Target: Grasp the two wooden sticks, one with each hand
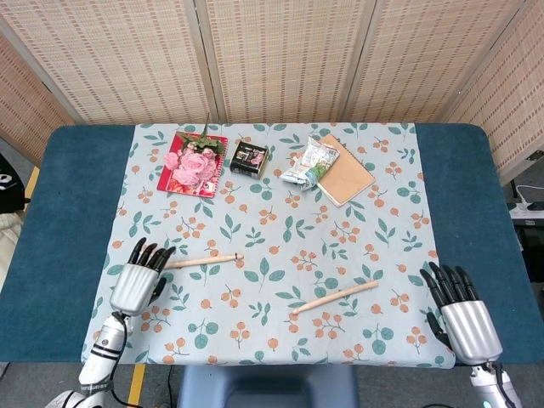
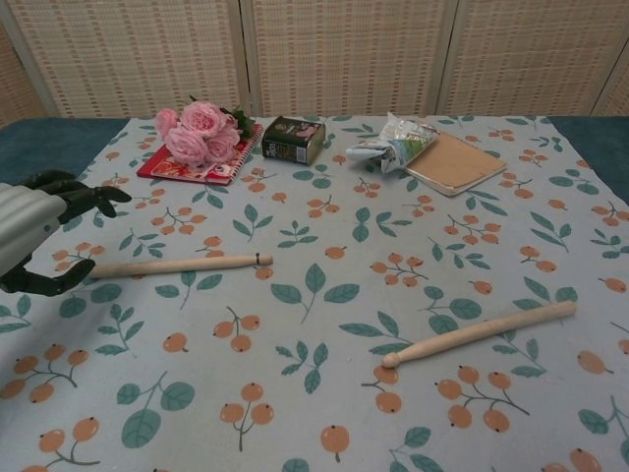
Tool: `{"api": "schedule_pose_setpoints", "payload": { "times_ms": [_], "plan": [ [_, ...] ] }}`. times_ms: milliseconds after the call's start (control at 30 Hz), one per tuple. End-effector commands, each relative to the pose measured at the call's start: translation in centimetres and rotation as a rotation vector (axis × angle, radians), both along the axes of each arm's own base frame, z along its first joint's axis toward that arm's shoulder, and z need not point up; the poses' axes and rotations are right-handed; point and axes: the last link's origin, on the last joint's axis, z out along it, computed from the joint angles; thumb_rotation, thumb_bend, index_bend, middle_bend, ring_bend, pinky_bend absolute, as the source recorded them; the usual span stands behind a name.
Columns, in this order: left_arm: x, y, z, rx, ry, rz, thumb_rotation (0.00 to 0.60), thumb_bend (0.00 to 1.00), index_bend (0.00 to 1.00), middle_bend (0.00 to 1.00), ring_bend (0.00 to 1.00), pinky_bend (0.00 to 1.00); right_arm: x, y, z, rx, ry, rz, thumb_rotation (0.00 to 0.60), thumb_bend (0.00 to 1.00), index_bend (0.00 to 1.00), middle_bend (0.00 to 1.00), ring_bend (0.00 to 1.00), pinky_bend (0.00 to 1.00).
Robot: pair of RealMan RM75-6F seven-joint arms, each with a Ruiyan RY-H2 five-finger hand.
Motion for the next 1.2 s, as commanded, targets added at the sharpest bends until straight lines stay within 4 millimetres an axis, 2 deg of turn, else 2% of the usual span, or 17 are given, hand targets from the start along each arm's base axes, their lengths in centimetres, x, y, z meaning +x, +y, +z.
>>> {"api": "schedule_pose_setpoints", "payload": {
  "times_ms": [33, 233, 500, 933, 1200],
  "plan": [
    [0.4, 1.6, -1.4, -0.007, 0.033, 0.004, 0.600, 0.44, 0.17, 0.25, 0.17, 0.08, 0.2, -0.1, -0.1, -0.001, 0.006, 0.001, 0.600, 0.36, 0.00, 0.00, 0.00, 0.00],
    [0.4, 2.3, -3.0, -0.020, 0.087, 0.006, 0.600, 0.43, 0.21, 0.26, 0.17, 0.09, 0.3, -0.7, -0.1, -0.002, 0.012, -0.008, 0.600, 0.36, 0.00, 0.00, 0.00, 0.00],
    [0.2, 2.9, -4.6, -0.012, 0.177, -0.018, 0.600, 0.43, 0.28, 0.36, 0.20, 0.09, 0.2, -1.1, -0.2, 0.008, 0.020, -0.028, 0.600, 0.36, 0.00, 0.00, 0.00, 0.00],
    [-0.7, 3.2, -5.7, -0.009, 0.275, -0.033, 0.600, 0.43, 0.40, 0.46, 0.26, 0.09, 0.0, -1.3, -0.3, 0.013, 0.025, -0.041, 0.600, 0.36, 0.00, 0.00, 0.00, 0.00],
    [-1.1, 3.6, -5.8, 0.007, 0.301, -0.027, 0.600, 0.44, 0.56, 0.58, 0.31, 0.09, -0.2, -1.3, -0.6, 0.024, 0.038, -0.050, 0.600, 0.36, 0.00, 0.00, 0.00, 0.00]
  ]
}}
